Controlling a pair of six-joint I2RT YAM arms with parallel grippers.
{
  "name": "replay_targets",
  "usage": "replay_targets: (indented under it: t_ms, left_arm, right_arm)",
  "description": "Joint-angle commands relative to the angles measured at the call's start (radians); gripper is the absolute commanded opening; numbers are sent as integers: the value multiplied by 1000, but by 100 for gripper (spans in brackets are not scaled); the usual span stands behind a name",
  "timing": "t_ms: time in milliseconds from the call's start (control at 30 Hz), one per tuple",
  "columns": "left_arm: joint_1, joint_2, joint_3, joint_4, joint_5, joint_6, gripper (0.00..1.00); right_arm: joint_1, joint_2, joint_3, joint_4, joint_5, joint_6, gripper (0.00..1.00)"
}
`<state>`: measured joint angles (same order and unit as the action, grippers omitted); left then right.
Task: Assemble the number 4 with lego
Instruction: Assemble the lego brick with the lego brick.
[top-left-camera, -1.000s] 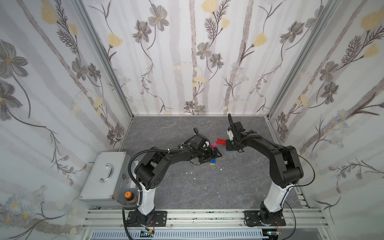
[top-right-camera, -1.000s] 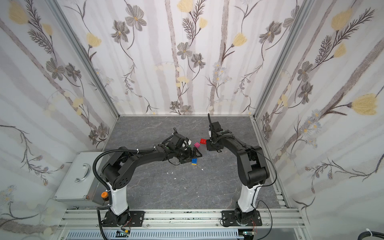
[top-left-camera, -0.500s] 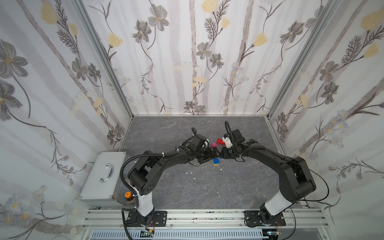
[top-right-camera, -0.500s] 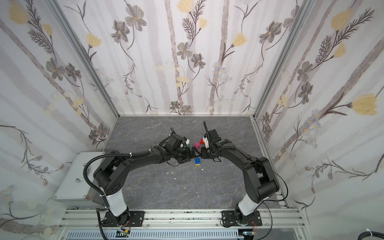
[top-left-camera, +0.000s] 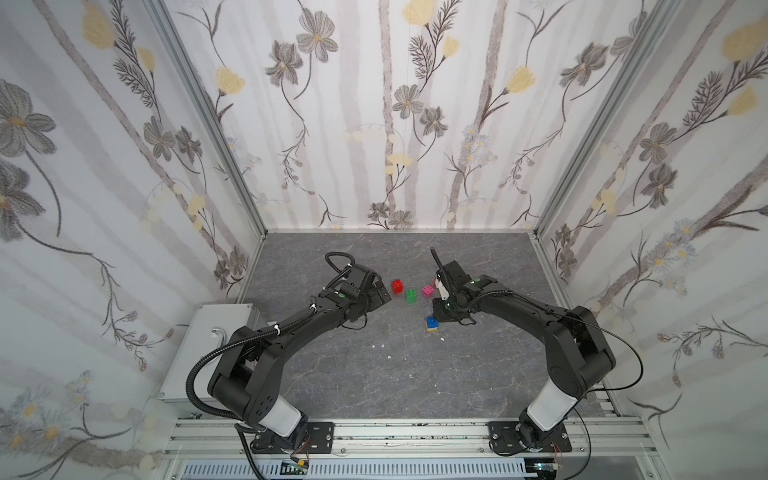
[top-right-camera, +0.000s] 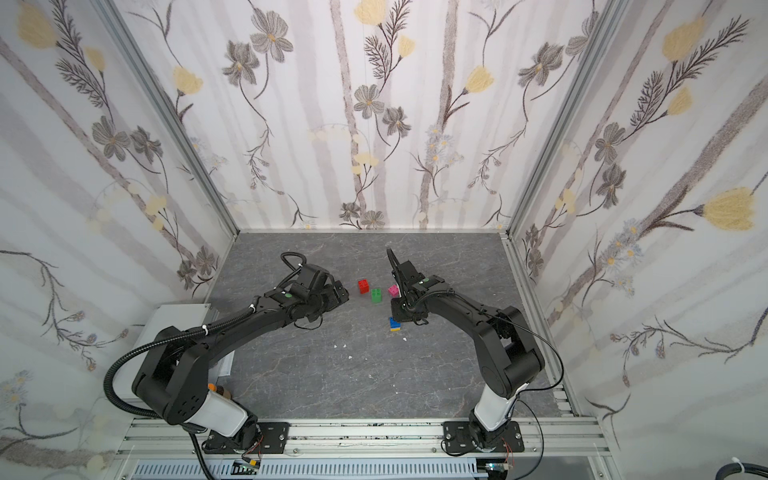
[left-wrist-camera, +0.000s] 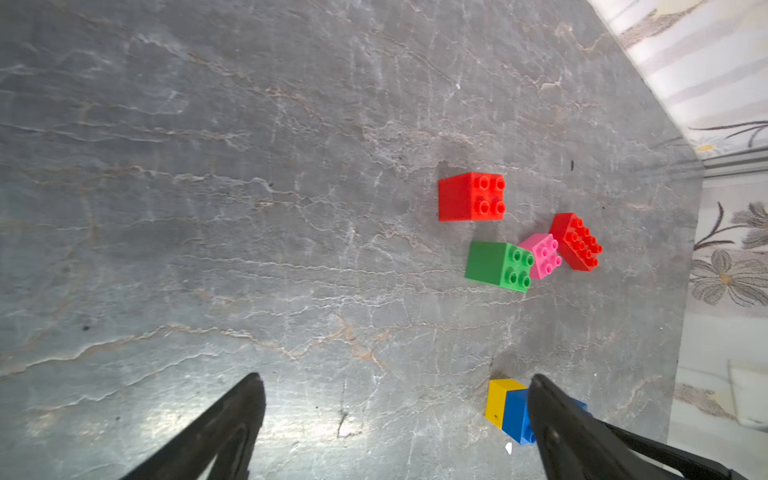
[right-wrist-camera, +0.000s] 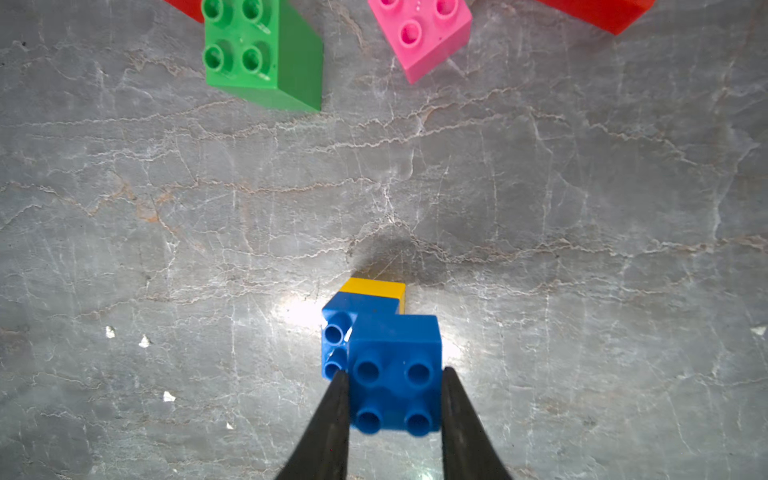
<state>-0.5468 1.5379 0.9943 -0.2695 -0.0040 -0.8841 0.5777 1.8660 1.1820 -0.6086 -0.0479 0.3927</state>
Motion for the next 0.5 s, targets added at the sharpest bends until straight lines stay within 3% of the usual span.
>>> replay_targets:
  t_ms: [0, 467]
  left_arm:
    - [13, -7, -8, -33, -40, -6, 100]
    - [19, 17, -17, -40, -24, -7, 100]
  right_arm:
    - [8, 5, 11, -4, 12, 12, 0]
    - [22, 20, -12, -13, 60, 73, 0]
